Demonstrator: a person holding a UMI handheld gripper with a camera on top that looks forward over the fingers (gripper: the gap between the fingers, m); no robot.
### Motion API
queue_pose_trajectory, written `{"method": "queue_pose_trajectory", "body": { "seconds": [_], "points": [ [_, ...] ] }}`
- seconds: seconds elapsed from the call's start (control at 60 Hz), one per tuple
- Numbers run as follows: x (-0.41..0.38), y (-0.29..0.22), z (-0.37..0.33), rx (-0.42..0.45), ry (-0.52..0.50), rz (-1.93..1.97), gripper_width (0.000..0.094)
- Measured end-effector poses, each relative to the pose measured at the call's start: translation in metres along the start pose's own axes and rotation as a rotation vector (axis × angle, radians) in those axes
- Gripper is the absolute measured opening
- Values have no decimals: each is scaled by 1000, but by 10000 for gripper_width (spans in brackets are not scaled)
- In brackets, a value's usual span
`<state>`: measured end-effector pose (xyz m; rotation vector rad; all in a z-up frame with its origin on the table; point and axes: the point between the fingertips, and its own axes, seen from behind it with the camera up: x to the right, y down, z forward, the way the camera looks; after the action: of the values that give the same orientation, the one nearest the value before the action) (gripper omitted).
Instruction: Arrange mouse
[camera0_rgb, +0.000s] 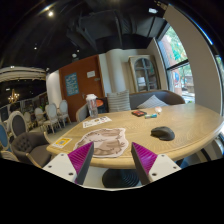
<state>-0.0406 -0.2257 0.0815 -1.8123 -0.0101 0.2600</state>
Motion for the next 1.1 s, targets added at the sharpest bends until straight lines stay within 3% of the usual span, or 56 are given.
{"method": "queue_pose_trajectory", "body": {
  "seconds": [0.167,0.383,0.55,0.683,0.983,1.1],
  "points": [
    [29,17,3,-24,32,-16,765],
    [127,9,31,-36,215,-108,762],
    [206,6,59,-122,325,-113,760],
    [229,12,87,-216,302,-165,762],
    [275,-3,146,-290,340,-135,736],
    [294,-1,166,-330,382,-99,655]
  ]
}}
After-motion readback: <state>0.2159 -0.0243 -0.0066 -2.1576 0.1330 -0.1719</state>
